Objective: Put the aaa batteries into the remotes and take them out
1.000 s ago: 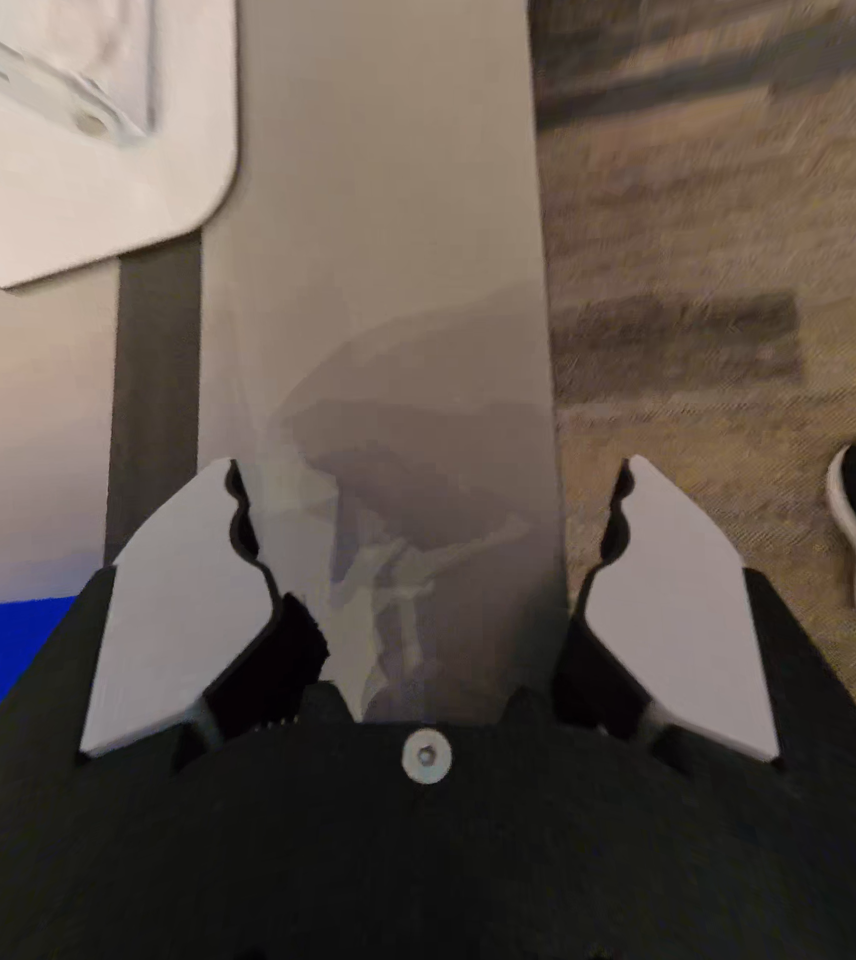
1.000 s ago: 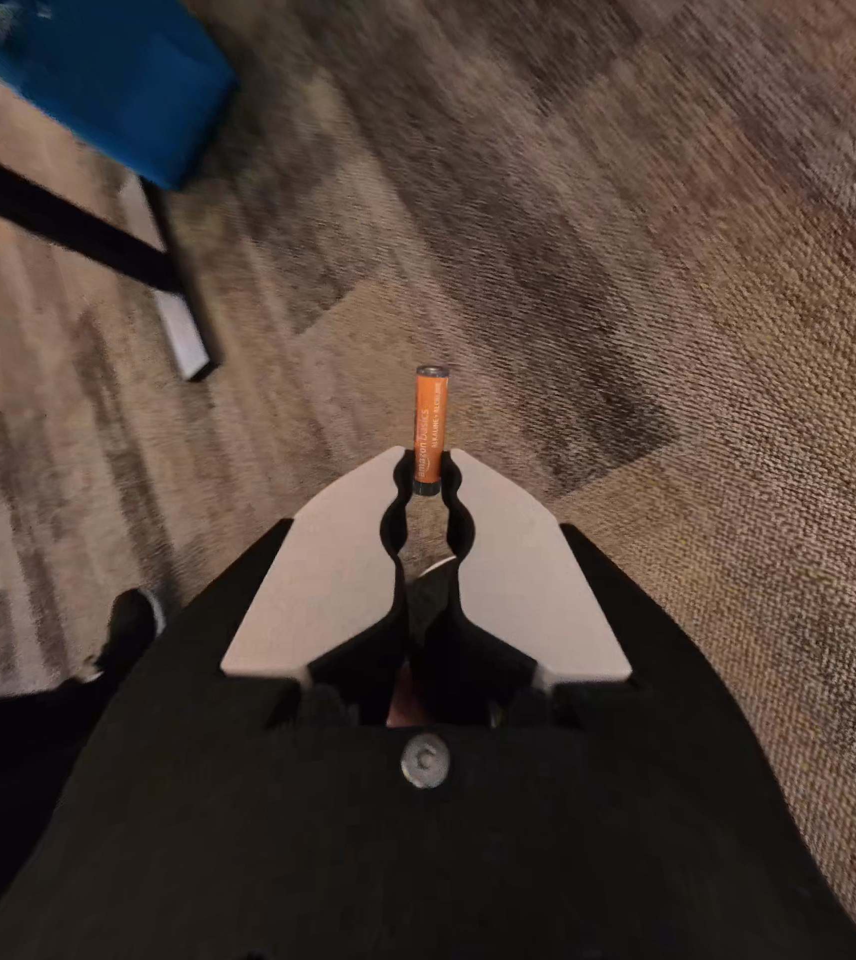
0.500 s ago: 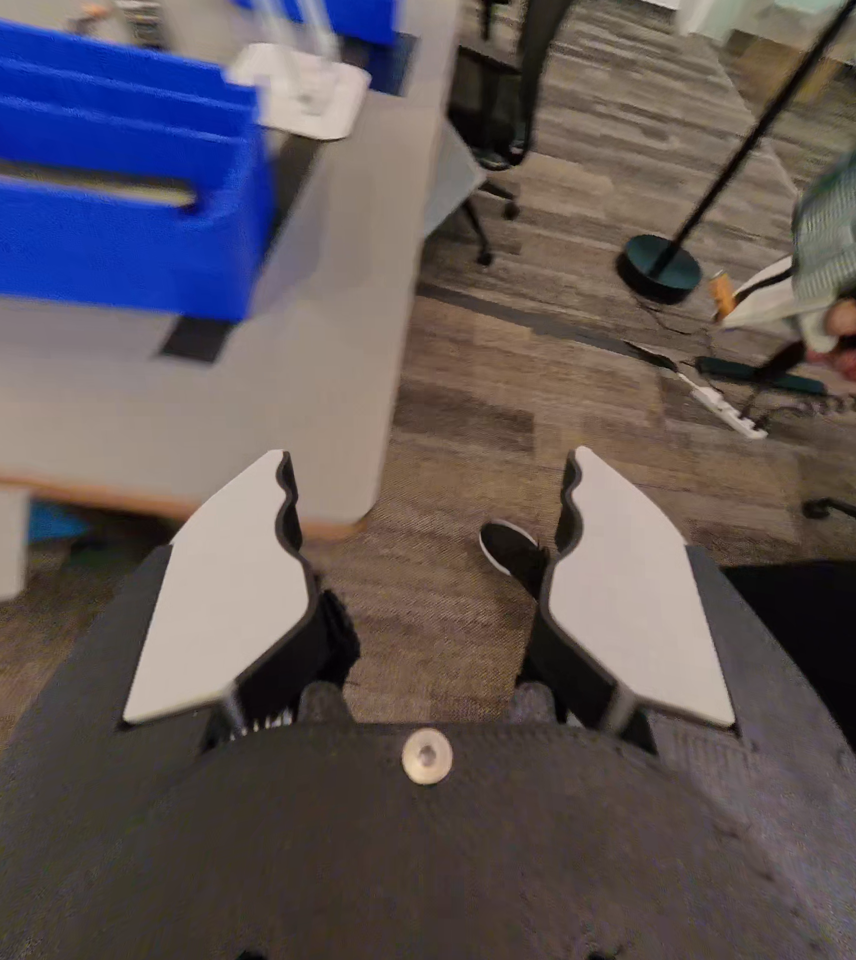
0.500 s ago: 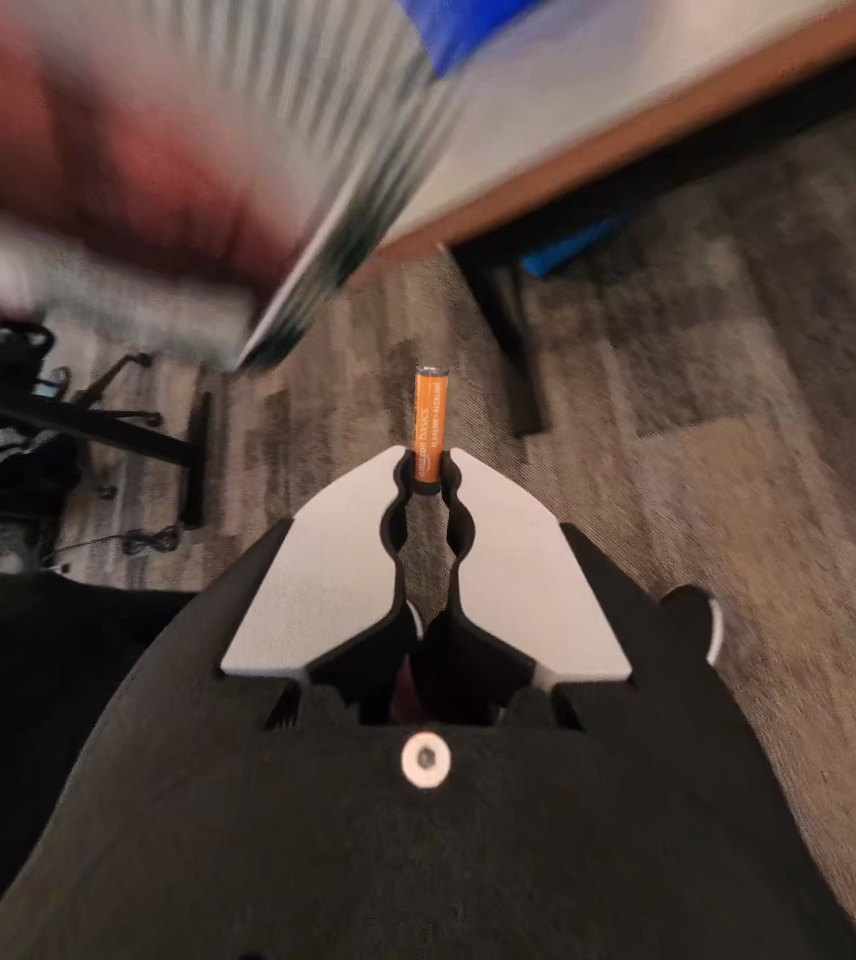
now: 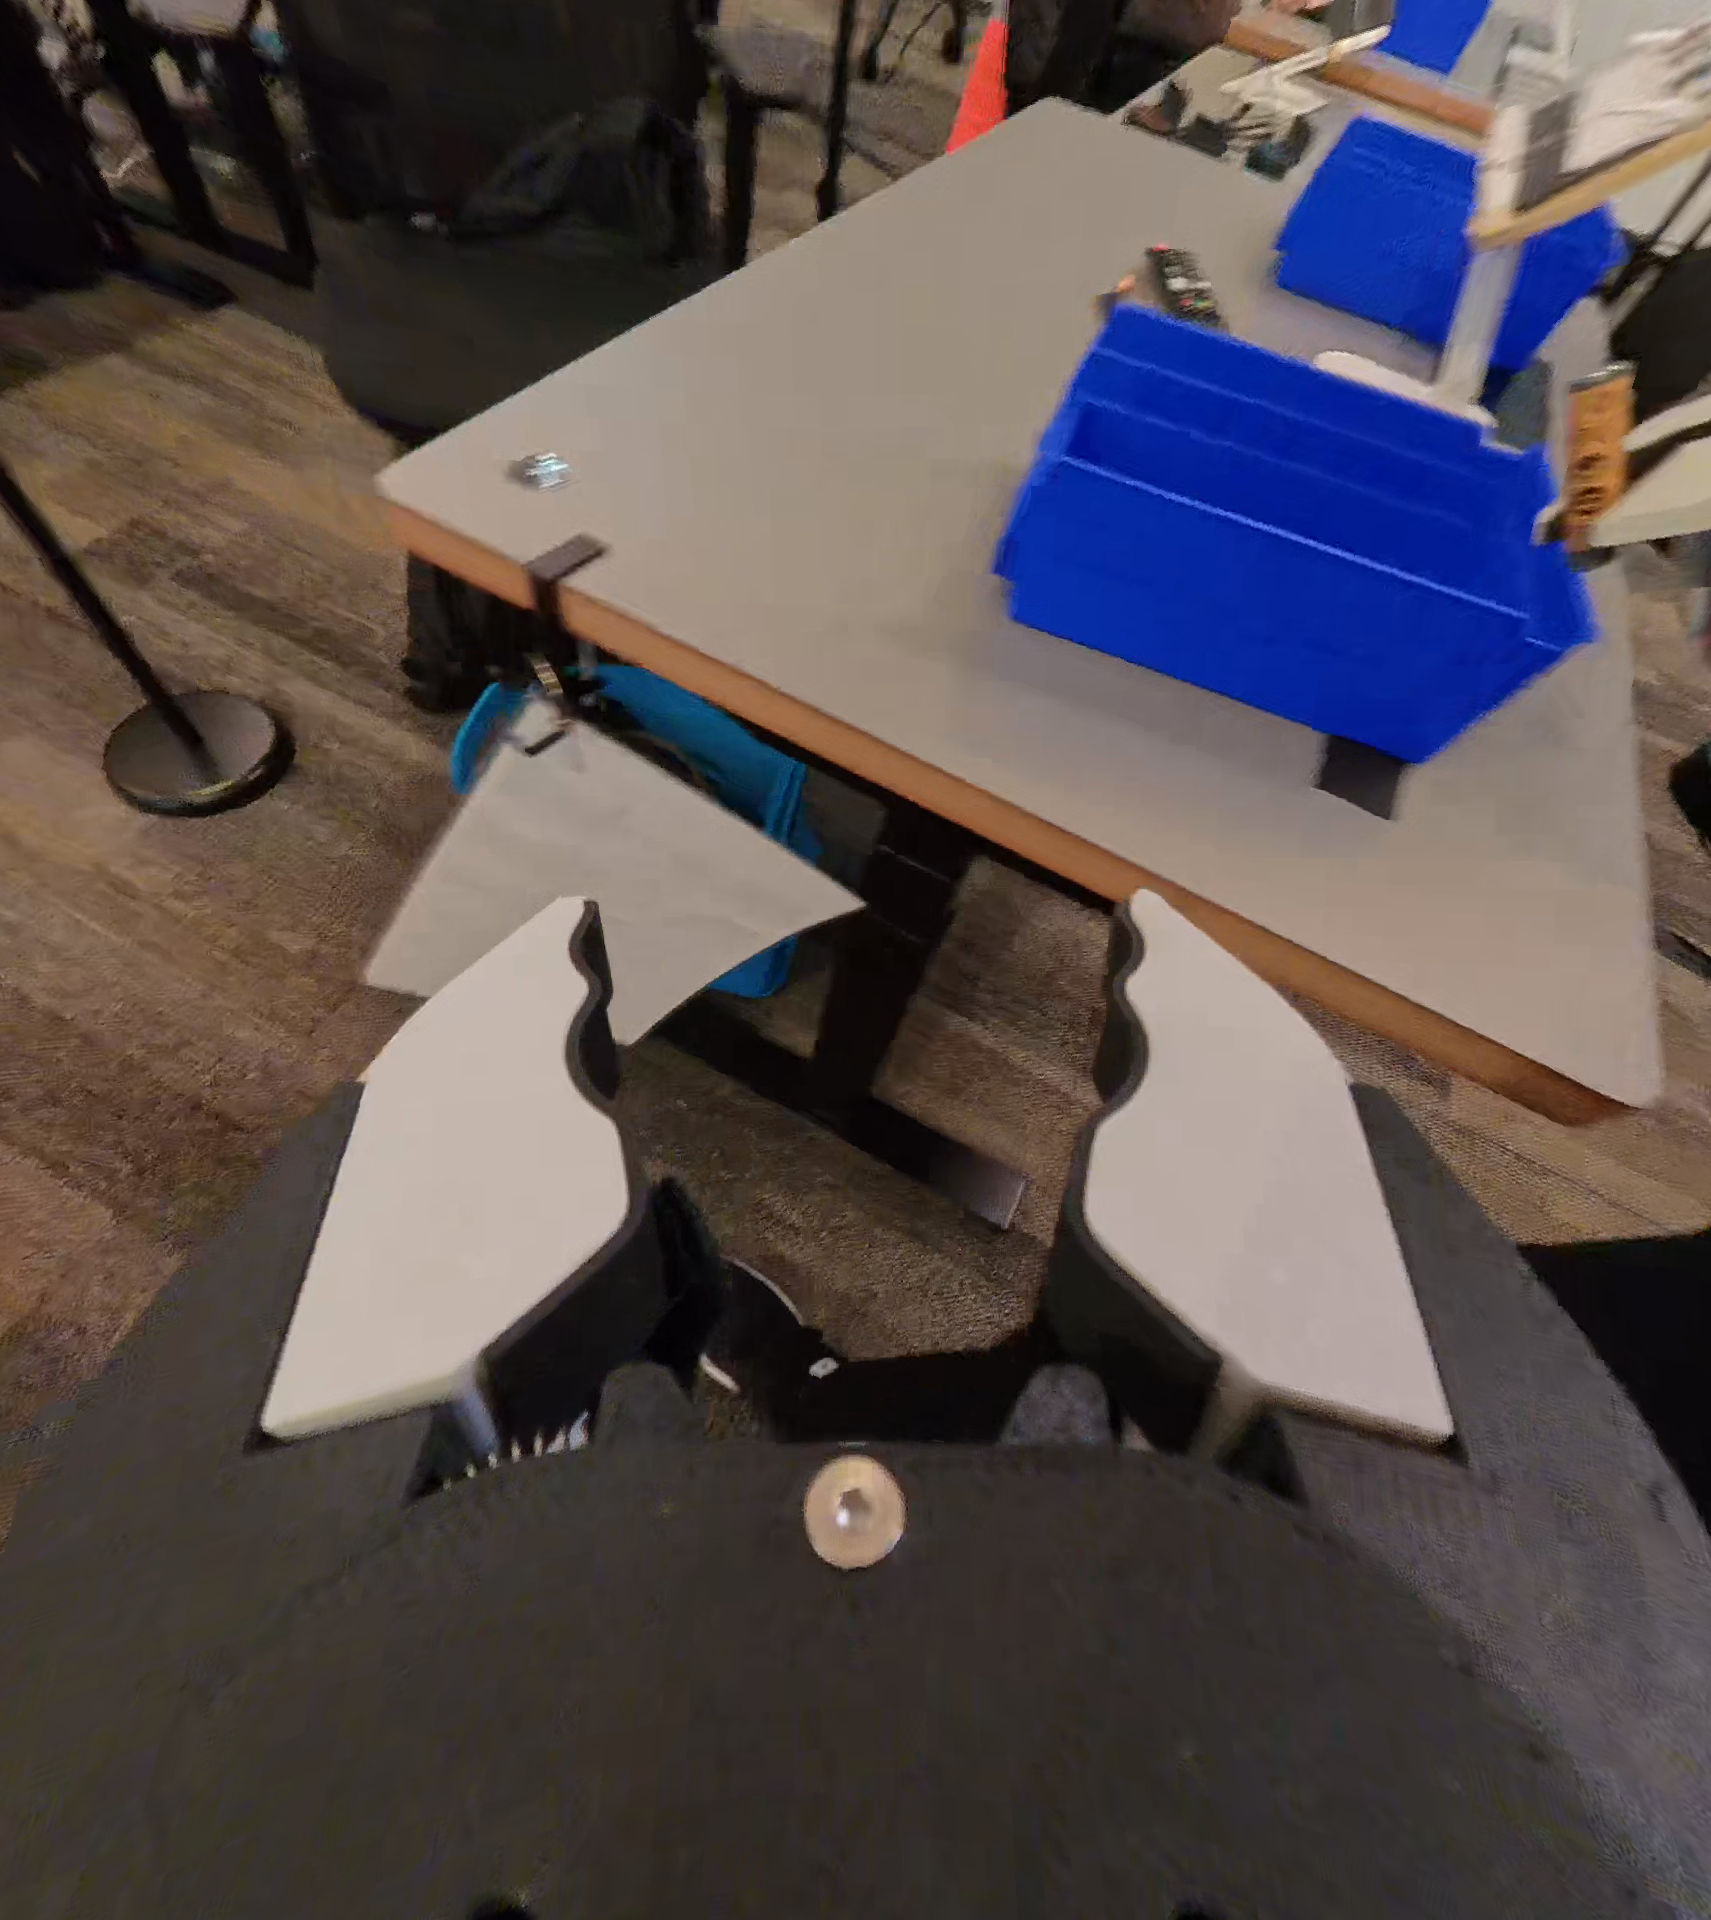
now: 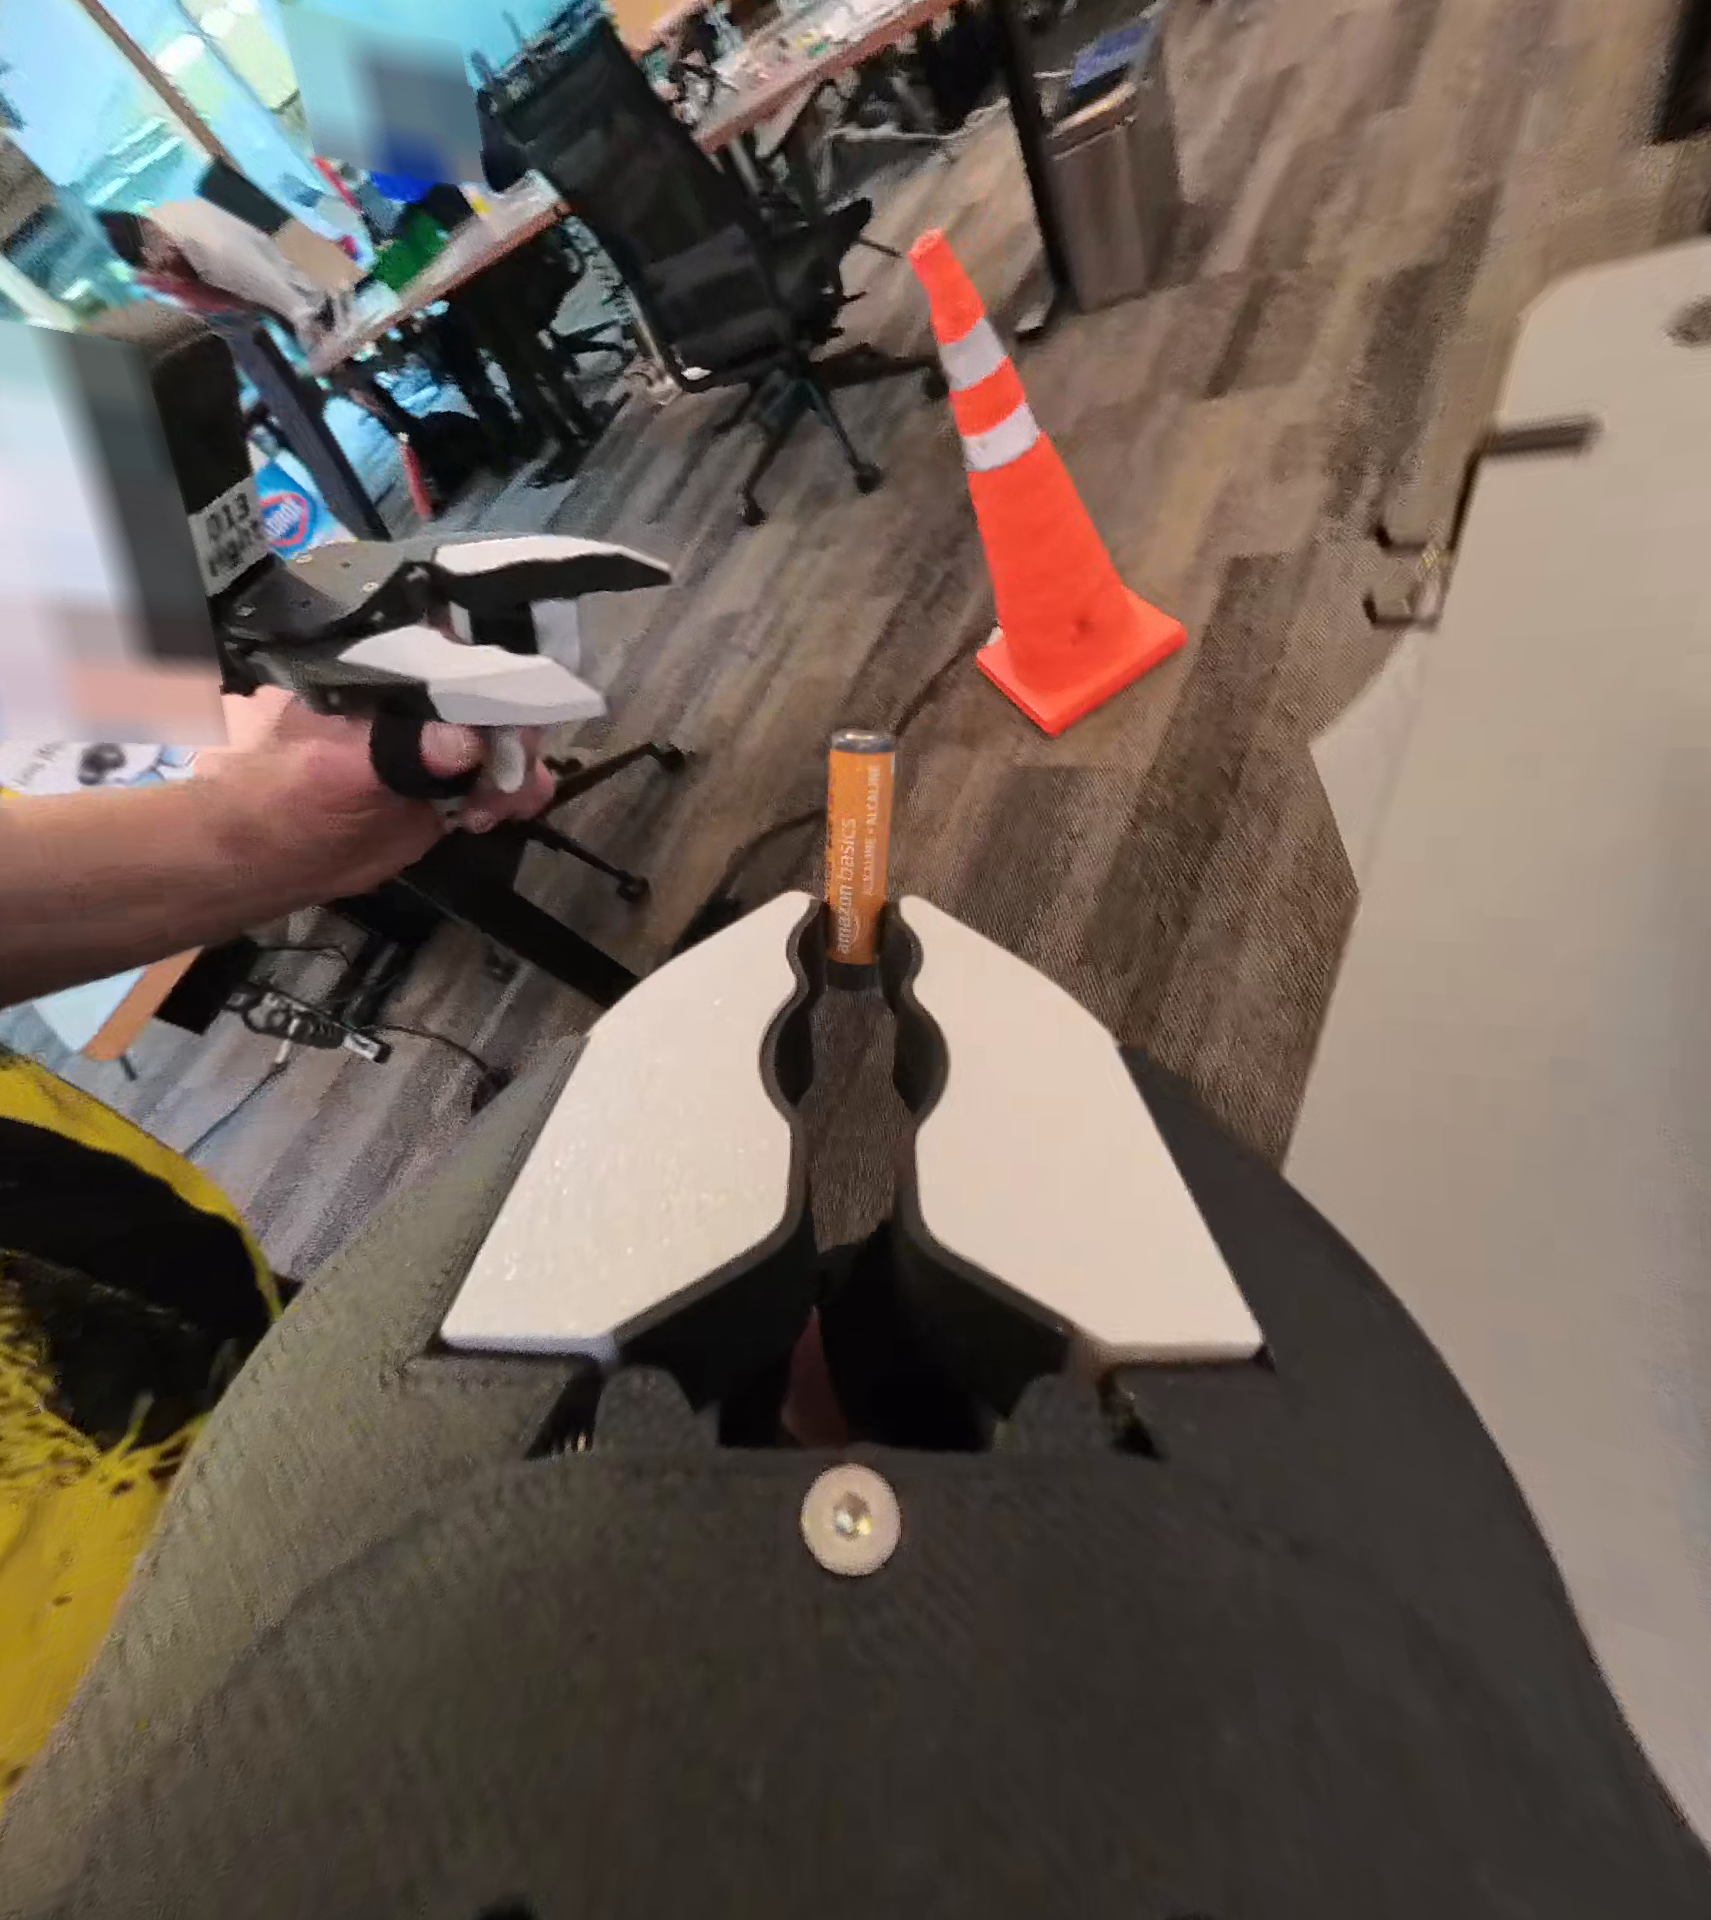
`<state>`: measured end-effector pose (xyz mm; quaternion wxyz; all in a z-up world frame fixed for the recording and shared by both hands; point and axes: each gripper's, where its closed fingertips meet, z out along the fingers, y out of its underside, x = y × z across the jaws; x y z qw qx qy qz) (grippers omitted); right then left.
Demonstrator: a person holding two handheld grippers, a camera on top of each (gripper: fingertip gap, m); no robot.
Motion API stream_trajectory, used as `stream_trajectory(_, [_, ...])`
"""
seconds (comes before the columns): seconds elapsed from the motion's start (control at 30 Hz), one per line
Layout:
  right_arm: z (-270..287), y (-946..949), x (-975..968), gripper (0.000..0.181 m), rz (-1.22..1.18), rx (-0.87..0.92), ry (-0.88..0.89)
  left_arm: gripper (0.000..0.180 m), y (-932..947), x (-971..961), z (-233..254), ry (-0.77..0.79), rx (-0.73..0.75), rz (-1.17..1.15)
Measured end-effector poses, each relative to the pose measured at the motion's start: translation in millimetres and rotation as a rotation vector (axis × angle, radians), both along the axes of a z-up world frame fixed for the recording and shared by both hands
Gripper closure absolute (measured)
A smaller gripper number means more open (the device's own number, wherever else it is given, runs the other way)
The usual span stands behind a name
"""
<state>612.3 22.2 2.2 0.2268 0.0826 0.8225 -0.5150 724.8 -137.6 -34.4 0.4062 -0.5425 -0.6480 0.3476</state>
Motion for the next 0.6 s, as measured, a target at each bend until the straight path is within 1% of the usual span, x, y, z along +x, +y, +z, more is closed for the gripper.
stream_trajectory(0.07, [-4.6, -72.9, -23.6, 0.171, 0.026, -0.016, -0.042, 0.089, -55.3, -4.3, 2.8, -0.043, 0.039, 0.033])
stream_trajectory(0.13, [4.7, -143.1, -54.4, 0.171, 0.018, -0.05, -0.099, 0.09, -110.7, -9.9, 6.6, -0.091, 0.071, 0.047])
stream_trajectory(0.23, [22.9, -230.3, -103.8, 0.171, 0.008, -0.08, -0.076, 0.089, -197.6, -23.7, 13.6, -0.15, 0.038, 0.076])
stream_trajectory(0.37, [36.0, -307.5, -168.4, 0.171, -0.071, -0.112, -0.097, 0.088, -295.3, -51.9, 12.9, -0.219, 0.056, 0.1])
stream_trajectory(0.5, [26.2, -358.6, -231.5, 0.171, -0.193, -0.118, -0.061, 0.088, -373.8, -101.9, -11.3, -0.279, 0.092, -0.006])
stream_trajectory(0.6, [2.2, -391.7, -286.7, 0.171, -0.335, -0.082, -0.042, 0.088, -433.7, -158.9, -34.4, -0.298, 0.107, -0.145])
